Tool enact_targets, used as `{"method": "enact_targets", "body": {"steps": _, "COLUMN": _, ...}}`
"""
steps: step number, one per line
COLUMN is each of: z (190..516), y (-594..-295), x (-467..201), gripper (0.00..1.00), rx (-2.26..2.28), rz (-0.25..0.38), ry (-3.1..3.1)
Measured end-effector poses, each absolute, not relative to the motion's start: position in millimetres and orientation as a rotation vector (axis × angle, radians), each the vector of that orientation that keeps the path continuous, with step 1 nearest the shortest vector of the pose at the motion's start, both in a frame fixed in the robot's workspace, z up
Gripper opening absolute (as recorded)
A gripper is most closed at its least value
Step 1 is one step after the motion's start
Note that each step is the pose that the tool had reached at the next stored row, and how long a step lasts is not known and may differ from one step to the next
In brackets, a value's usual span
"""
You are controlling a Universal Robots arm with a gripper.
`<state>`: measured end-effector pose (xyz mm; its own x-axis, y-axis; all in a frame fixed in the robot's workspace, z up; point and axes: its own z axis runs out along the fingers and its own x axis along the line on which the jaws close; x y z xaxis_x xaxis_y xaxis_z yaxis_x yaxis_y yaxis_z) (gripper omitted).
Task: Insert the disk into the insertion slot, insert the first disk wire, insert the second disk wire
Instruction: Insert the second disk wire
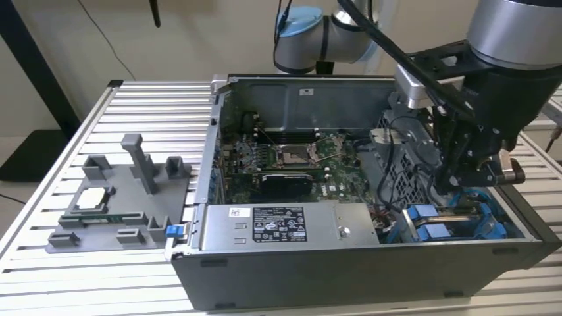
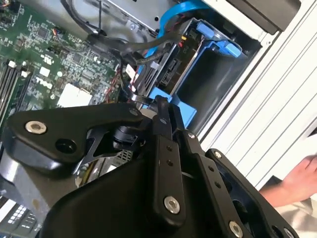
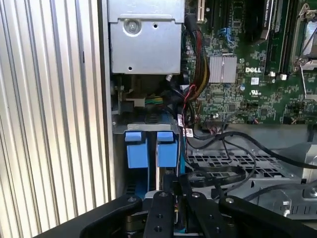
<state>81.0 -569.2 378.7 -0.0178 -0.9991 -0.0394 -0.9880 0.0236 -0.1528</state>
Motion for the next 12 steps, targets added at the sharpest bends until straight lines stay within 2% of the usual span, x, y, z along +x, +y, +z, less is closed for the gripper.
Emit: {"method": "enact_targets", "body": {"steps": 12, "z": 364.0, "y": -572.7, "x": 105.3, "gripper": 0.00, "rx": -2.096, "rz": -0.111, "ry": 2.141}}
